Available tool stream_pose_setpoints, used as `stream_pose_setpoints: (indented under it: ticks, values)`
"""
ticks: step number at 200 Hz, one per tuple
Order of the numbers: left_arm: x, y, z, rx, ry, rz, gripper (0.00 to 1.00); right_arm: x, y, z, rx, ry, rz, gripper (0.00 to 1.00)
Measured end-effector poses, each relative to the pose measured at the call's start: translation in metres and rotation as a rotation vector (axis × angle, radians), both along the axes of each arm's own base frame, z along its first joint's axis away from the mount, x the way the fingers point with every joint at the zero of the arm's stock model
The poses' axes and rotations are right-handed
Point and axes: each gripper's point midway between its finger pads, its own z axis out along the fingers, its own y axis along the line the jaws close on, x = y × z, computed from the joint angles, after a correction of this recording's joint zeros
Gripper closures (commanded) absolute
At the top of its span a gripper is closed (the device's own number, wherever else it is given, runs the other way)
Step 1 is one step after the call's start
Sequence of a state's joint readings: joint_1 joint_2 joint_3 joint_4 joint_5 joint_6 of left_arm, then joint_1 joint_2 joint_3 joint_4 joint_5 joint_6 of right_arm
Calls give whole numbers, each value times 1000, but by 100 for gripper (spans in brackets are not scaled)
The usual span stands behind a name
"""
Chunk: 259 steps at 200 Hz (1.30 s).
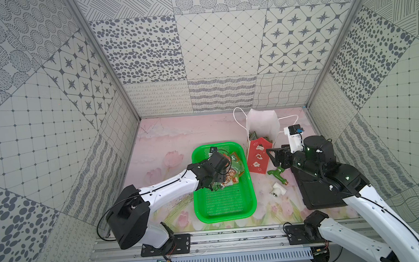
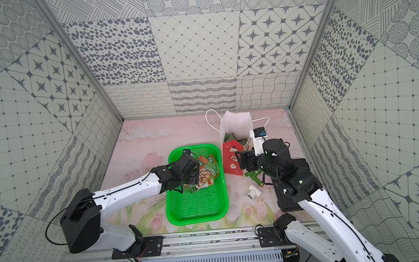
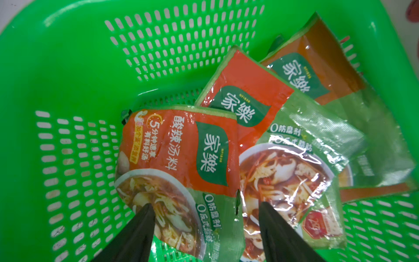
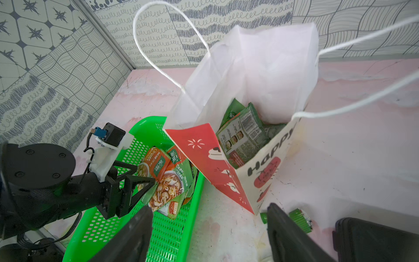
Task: Place the condiment packets inside the bag
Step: Pick up the condiment packet from the storage box.
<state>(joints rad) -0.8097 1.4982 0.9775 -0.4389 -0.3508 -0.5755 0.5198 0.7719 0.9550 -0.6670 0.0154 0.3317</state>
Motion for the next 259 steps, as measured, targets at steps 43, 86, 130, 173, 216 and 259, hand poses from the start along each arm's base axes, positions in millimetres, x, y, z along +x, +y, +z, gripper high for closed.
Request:
stream_pose_setpoints:
  ticks: [43,86,130,173,216,259]
  values:
    - [0,1,-26,71,64,30,32,-8,-5,-45,11,22,-15,10]
    - [4,-2,-38,95,85,56,69,-4,-6,-66,2,26,-29,10]
    - [6,6,-28,130,63,72,100,-3,-6,-65,25,-13,-31,10]
    - [6,11,7,101,18,81,100,-4,-10,-65,44,-57,-49,8]
    - [7,10,69,-4,-78,78,100,-4,-16,-72,45,-66,-79,3]
    - [0,-1,142,-180,-174,15,100,-3,-24,-74,45,-90,-123,3]
